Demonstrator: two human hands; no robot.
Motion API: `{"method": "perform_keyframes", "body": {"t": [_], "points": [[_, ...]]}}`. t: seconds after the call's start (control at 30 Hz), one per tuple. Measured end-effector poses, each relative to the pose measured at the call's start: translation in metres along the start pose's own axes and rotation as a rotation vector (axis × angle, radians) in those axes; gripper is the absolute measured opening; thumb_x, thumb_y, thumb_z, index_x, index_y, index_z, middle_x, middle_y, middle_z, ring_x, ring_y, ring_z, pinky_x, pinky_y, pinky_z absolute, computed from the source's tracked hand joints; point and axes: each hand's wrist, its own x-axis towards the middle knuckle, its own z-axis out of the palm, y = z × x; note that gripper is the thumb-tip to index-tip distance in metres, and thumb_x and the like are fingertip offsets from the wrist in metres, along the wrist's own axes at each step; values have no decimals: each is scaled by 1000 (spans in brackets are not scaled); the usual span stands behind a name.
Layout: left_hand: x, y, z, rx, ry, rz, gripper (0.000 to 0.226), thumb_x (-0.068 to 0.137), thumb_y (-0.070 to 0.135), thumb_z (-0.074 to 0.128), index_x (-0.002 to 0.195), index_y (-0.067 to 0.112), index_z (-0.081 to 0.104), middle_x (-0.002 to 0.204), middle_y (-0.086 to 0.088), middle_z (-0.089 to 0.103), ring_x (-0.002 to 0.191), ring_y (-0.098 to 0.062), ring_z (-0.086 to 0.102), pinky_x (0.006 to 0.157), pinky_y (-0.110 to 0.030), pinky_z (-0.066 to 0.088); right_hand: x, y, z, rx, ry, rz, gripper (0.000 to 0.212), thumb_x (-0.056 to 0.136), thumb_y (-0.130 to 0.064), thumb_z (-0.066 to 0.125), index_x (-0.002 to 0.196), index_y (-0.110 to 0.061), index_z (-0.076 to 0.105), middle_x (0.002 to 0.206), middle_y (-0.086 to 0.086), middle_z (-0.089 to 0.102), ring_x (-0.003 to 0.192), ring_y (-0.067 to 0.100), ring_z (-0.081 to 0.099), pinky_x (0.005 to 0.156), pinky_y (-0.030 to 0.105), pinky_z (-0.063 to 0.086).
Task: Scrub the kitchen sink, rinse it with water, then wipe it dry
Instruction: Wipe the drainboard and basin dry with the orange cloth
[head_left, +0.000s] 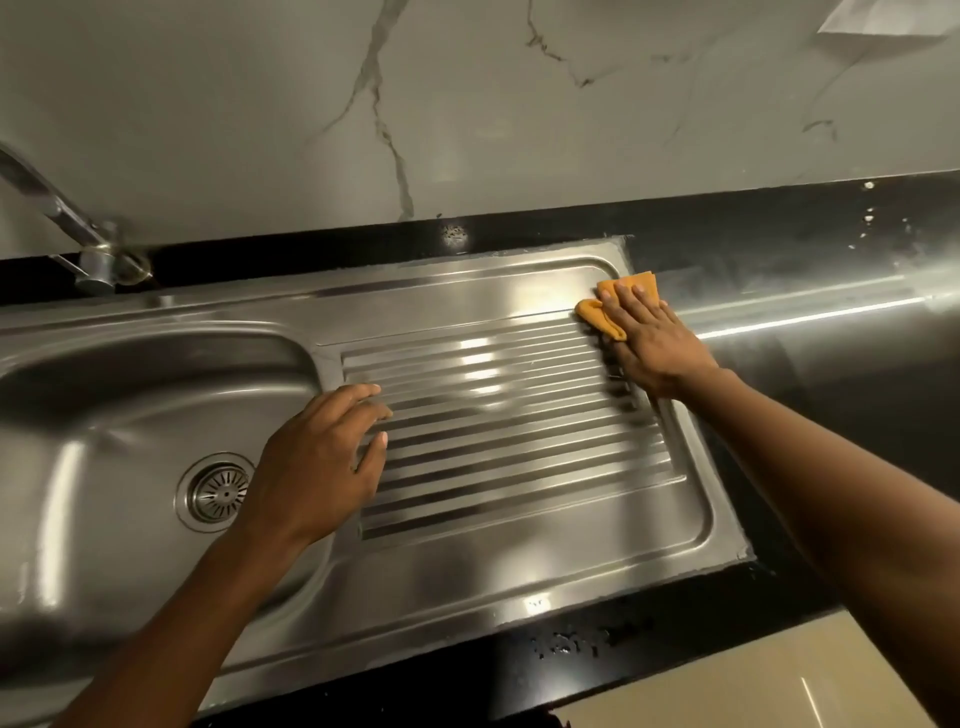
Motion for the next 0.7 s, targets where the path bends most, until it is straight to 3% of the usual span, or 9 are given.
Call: {"method": "perform_keyframes", "body": {"t": [0.2, 0.5, 0.7], "points": [[-16, 15, 4, -29, -22, 48, 25, 95, 27, 65, 118, 22, 75, 140, 5, 65, 127, -14, 58, 94, -30, 49, -64, -7, 19, 34, -1, -5, 74, 102, -61, 10, 166, -29, -6, 175, -1, -9, 161, 21, -11, 131, 49, 3], [-52, 43, 2, -66, -92, 75, 31, 94, 36, 57, 118, 26, 74, 142, 8, 62, 129, -13, 58, 95, -36, 55, -182, -23, 53, 87, -23, 61, 67, 107, -56, 16, 165, -35, -10, 172, -10, -19, 158, 11, -21, 131, 43, -3], [-78, 54, -3, -54, -134, 78, 24, 97, 31, 67, 120, 28, 73, 144, 11, 60, 132, -11, 55, 97, -34, 53, -256, -37, 72, 170, -32, 98, 62, 109, -60, 15, 164, -41, -7, 171, -18, -17, 156, 4, -22, 131, 45, -5]]}}
